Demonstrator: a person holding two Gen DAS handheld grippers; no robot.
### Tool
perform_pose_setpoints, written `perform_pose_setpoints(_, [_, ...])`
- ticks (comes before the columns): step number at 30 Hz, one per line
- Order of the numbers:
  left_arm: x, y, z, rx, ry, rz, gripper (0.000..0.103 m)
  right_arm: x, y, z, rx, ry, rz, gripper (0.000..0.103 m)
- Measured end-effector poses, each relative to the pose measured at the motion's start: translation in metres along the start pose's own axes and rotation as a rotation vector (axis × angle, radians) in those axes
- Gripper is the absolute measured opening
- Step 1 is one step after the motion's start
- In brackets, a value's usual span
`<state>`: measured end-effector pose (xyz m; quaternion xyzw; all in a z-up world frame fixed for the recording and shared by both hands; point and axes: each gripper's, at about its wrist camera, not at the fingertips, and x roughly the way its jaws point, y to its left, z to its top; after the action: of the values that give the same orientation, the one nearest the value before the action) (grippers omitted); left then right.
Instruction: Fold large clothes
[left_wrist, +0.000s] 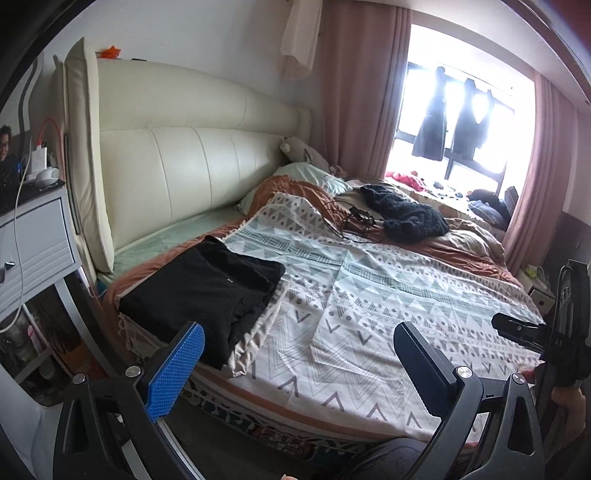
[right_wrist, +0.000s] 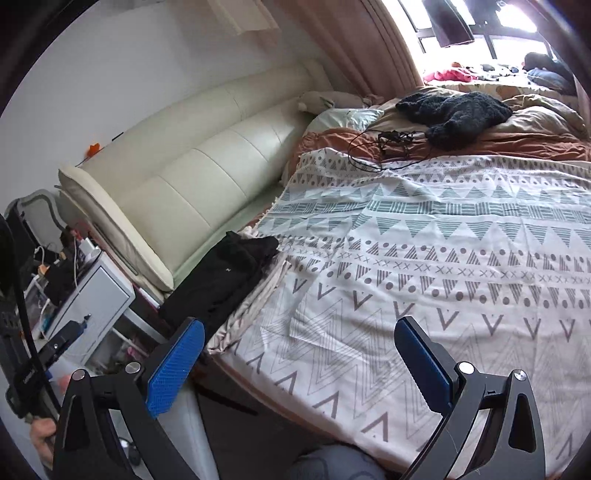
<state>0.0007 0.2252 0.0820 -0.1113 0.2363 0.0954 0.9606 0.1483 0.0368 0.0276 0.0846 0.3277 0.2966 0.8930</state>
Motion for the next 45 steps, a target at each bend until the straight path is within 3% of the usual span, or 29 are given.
perform_pose_setpoints(8, [-0.034,-0.033,-0.014,0.037,-0.042,-0.062,0.103,-0.074,-0.013,-0.023,-0.018,-0.110,-0.054,0.103])
perform_pose_setpoints(17, [-0.072,-0.063,-0.041,0.131,-0.117,-0.094,0.103,-0.124,-0.016,-0.056,-0.054,-0.191,-0.109,0.103])
perform_pose_setpoints(22, [-0.076,-0.072,-0.060,0.158,-0.124,-0.098,0.103,-0.137,-0.016,-0.077,-0.106,-0.199,-0.170,0.103])
perform_pose_setpoints(28, [-0.075,-0.065,-0.083,0.104,-0.123,-0.095,0.103,-0.142,-0.017,-0.100,-0.134,-0.178,-0.210,0.103])
perform_pose_setpoints(45, [-0.082,-0.069,-0.115,0.132,-0.094,-0.101,0.103,-0.161,-0.032,-0.147,-0.121,-0.181,-0.264,0.103])
